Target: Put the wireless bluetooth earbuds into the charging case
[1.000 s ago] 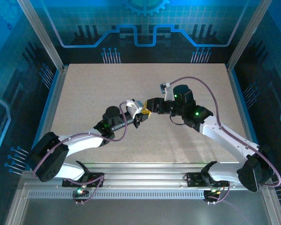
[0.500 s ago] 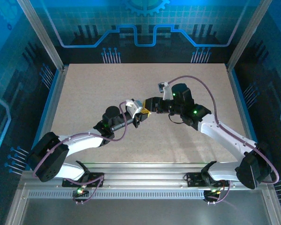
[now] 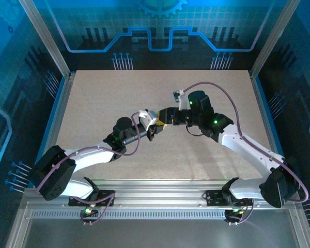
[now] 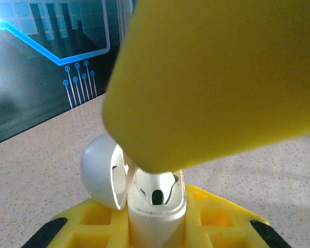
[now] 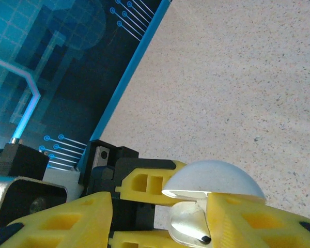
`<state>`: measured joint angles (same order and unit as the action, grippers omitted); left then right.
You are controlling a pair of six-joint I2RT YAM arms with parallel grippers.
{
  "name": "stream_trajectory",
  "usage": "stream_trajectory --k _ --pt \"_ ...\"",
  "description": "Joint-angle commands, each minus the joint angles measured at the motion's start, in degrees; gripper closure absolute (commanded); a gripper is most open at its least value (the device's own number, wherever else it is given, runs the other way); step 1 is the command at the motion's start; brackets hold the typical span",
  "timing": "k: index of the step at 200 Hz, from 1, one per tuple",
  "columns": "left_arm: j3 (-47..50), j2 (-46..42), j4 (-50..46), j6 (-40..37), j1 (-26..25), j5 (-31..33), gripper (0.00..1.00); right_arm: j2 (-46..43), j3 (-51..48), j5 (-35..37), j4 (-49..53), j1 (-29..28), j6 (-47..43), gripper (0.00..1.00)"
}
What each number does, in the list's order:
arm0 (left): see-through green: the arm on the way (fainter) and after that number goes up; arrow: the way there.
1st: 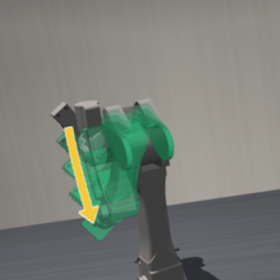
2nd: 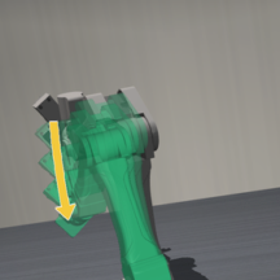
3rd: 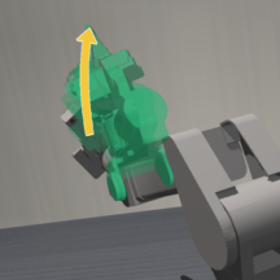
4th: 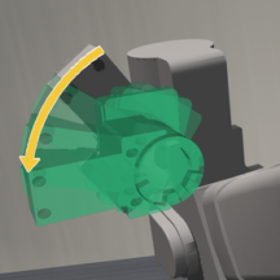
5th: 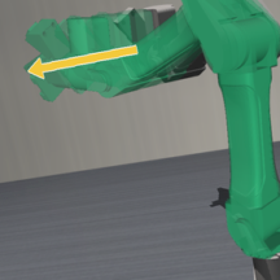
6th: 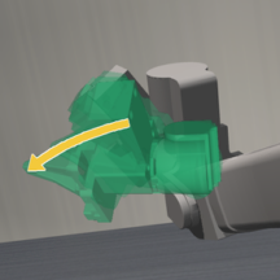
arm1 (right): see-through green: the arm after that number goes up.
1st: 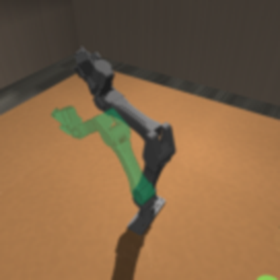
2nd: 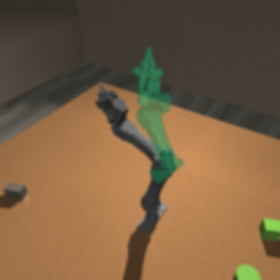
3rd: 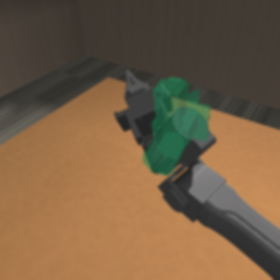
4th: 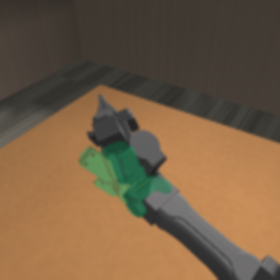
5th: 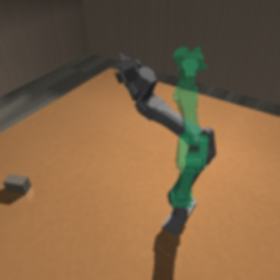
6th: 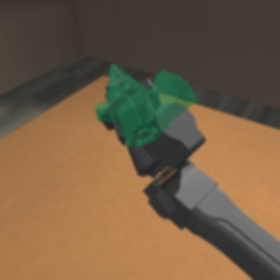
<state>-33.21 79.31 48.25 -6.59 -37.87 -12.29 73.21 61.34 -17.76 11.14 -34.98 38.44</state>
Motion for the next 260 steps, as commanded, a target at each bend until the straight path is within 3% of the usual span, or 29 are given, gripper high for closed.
stream_trajectory --k 1,65,105,161,207,260 --pt "0.1 -1.9 3.2 -0.5 -0.5 -1.2 0.83 -3.0 1.2 1.7 2.6 -0.5 -2.5 0.48" --pt "3.5 -3.5 5.1 5.8 1.2 0.5 0.83 -7.8 1.4 5.5 11.5 1.5 -5.9 0.5" --pt "6.0 -8.7 0.4 8.6 3.3 3.9 0.83 -4.0 5.6 11.0 21.9 1.7 -8.8 0.52" --pt "10.1 -20.2 -11.9 12.9 8.8 8.3 0.83 11.5 14.5 13.2 30.1 1.7 -14.3 0.55" --pt "11.8 -30.0 -22.1 12.7 11.6 10.3 0.83 26.7 25.2 16.5 37.3 1.7 -23.8 0.57" --pt "12.4 -33.8 -26.7 12.6 12.2 11.2 0.83 42.7 39.2 20.9 44.2 1.0 -31.9 0.57"
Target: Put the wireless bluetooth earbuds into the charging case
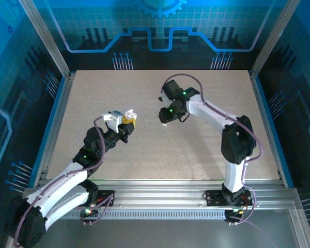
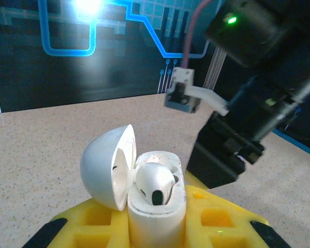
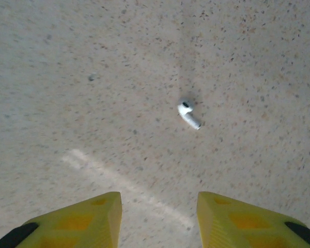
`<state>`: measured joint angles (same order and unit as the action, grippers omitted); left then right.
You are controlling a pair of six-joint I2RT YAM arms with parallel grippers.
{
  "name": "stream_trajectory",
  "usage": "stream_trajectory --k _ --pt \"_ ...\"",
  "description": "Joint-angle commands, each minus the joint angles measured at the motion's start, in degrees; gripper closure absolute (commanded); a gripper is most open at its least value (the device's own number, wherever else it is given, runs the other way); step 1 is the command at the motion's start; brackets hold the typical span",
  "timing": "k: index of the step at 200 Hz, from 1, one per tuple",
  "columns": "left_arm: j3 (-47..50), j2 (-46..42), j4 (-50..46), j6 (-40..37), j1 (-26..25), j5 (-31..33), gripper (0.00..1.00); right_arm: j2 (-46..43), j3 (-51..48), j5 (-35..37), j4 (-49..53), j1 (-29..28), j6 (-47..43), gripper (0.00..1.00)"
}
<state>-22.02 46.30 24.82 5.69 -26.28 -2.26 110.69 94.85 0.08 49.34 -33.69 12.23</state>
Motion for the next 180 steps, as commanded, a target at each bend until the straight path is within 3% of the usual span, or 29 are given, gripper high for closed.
stream_trajectory --k 1,71,180 --pt "1.2 -0.8 -3.4 0.3 0.6 1.2 0.83 5.5 6.0 3.2 6.1 -0.2 -5.8 0.57" --pt "-0.4 -0.4 -5.2 -1.0 0.9 1.3 0.83 18.4 16.9 4.4 9.6 -1.2 -11.5 0.55" --pt "-1.7 1.4 -4.9 -0.8 0.9 0.7 0.83 27.5 24.2 4.1 11.8 -1.8 -16.3 0.56"
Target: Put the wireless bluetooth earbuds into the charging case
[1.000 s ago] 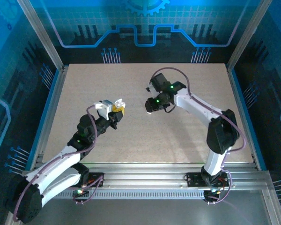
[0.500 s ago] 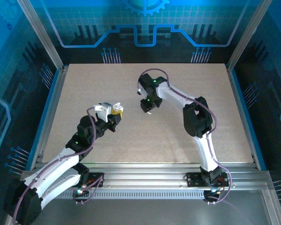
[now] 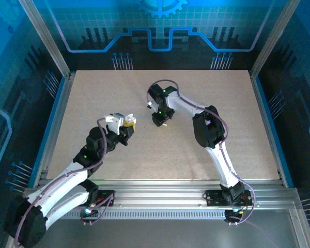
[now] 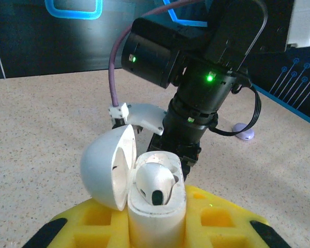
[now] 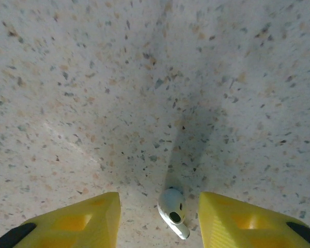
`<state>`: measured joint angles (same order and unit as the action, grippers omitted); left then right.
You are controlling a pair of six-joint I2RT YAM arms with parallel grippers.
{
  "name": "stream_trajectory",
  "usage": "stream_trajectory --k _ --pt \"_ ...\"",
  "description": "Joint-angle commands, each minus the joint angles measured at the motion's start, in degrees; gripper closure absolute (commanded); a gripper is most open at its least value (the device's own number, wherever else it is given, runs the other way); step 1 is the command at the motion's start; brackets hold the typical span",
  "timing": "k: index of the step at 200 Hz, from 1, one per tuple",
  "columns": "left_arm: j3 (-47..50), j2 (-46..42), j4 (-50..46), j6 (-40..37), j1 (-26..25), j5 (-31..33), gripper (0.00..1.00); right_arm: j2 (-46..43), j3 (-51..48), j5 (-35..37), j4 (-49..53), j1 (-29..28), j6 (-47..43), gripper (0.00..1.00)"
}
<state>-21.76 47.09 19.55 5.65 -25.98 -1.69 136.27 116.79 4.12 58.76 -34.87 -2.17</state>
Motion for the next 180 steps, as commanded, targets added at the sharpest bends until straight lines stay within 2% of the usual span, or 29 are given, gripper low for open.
stream_trajectory --k 1,23,85,180 --pt "-2.0 0.6 0.4 -0.7 0.6 0.2 0.83 2.0 2.3 0.1 2.4 -0.6 -1.9 0.56" --pt "-1.9 1.3 1.0 -0.3 0.6 -0.2 0.83 2.6 2.7 0.0 2.7 -0.7 -2.1 0.58" --pt "-1.5 2.0 2.3 -0.4 0.6 -0.5 0.83 3.4 2.9 2.1 3.4 -0.6 -3.0 0.71" --pt "-1.8 5.3 5.0 -0.9 0.6 -2.4 0.83 0.0 0.2 4.2 1.6 0.4 0.1 0.79"
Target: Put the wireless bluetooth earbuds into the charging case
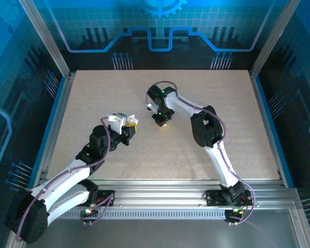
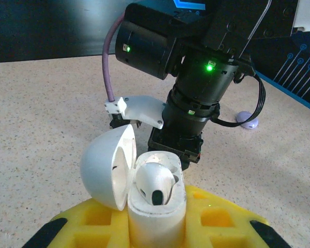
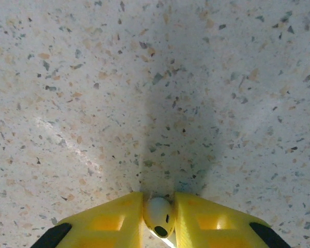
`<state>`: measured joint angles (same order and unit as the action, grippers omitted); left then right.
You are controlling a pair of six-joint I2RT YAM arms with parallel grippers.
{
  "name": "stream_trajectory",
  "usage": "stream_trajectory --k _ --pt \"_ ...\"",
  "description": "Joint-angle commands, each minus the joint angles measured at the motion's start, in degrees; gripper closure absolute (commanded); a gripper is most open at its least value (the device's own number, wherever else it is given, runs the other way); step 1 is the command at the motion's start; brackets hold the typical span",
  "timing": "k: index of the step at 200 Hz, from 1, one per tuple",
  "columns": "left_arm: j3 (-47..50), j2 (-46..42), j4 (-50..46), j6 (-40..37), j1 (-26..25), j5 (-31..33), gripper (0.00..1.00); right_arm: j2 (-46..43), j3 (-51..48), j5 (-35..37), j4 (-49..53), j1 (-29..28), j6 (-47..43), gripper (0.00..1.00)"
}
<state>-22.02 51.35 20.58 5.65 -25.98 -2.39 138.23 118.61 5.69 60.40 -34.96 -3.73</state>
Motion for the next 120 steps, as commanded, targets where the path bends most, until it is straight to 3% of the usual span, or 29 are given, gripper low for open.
stream_trajectory --k 1,120 --pt "-1.5 1.1 4.0 -0.9 0.6 -1.7 0.83 -2.1 -1.8 2.6 -0.2 0.5 1.7 0.79" --pt "-3.1 11.9 13.3 0.3 -0.6 -5.2 0.83 -16.6 -22.5 -1.5 -11.5 2.3 11.5 0.85"
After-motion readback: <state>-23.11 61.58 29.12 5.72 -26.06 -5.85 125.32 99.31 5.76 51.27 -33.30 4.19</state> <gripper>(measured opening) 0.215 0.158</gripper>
